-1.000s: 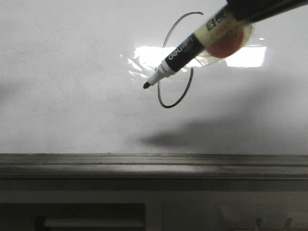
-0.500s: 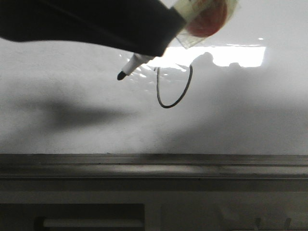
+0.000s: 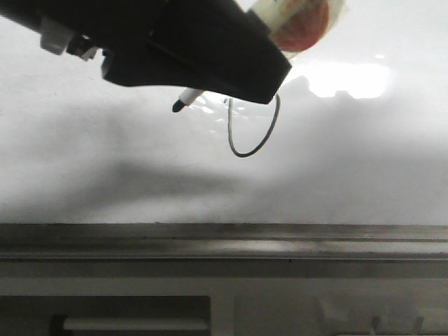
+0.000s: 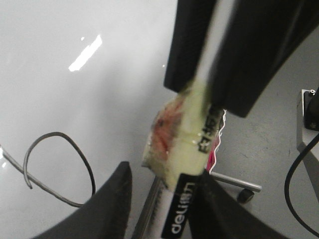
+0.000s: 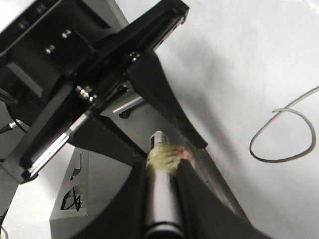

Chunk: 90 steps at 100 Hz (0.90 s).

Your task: Write number 6 on whiteboard

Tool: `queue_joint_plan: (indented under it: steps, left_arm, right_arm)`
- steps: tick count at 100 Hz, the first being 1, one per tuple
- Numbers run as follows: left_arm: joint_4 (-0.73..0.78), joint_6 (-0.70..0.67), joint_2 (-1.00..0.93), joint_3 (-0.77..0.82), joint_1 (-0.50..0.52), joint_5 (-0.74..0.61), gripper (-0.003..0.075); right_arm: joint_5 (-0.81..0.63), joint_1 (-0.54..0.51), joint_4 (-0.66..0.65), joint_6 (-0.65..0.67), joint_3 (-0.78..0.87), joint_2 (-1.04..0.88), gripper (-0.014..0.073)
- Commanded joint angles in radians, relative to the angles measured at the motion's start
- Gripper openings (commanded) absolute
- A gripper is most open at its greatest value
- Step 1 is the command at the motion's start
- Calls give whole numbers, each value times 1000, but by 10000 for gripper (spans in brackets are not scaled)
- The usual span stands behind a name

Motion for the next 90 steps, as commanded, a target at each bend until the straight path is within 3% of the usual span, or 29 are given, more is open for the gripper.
queue_joint_plan:
  steps: [1,15,30,47,54,68,72,77,90]
  left_arm:
    - [-14,-4,-18,-40,-7,-28,166]
    - [-9,-4,-18,-40,-7,-28,111]
    - [-7,-4,-18,-40,-7,-28,-20]
    - [-7,-4,-18,-40,-7,-44,-20]
    - [-7,-9,-22,-40,-7,-56,-20]
    - [-9,-50,-32,-40,-5,-112,-20]
    - [-9,-78,-37,-37,-5,-146,-20]
    - [-9,-108,-46,-25,-5,-184,-20]
    - [-62,-219,-108,37,20,-283,-20]
  right_arm:
    - [-27,-7,19,3,-31,-7,-46]
    - [-37,-7,-23,30,-31,-7,-46]
    - [-51,-7,-38,58,-31,-7,-46]
    - [-72,-7,-38,61,-31,-7,-26]
    - [-68,-7,-38,61,-31,-7,62]
    - [-84,-7,-38,74,-31,-7,397]
    - [-88,-7,-38,75,-31,-7,454]
    - [-90,-7,-38,81,-31,-9,491]
    - [-50,-54,-62,103,-11,-29,489]
